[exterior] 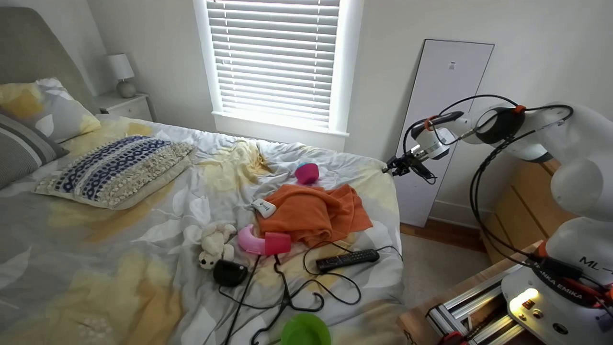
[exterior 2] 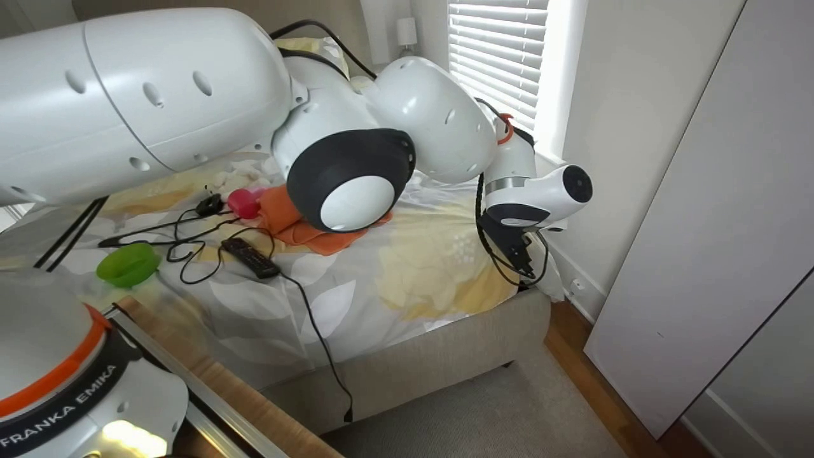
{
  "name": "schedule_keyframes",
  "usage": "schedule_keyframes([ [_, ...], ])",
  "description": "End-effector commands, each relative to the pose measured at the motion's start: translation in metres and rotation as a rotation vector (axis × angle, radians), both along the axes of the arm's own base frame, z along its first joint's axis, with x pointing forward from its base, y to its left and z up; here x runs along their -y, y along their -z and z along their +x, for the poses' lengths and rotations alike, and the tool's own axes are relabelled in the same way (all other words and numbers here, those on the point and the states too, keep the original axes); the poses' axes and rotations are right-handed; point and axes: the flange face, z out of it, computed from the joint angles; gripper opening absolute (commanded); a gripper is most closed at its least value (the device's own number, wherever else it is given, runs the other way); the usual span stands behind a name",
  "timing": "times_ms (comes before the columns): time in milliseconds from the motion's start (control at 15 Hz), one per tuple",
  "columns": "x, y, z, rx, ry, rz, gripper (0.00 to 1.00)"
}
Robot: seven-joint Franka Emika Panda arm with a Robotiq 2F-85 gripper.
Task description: Pull the corner of the bed covers
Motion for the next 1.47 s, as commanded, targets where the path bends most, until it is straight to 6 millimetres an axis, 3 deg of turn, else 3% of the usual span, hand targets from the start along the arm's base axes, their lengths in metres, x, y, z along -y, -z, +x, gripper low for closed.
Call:
schedule_keyframes([
  [0,-0.002,-0.002,0.006,0.021,0.005,0.055,0.28],
  [333,0.002,-0.025,0.007,-0.012,0.026,0.06,0.0],
  [733,0.002,-0.054,0.001,-0.053,0.064,0.048,0.03],
  [1400,-0.028,-0.118,-0.026,0.054,0.029,-0.109,0.01],
])
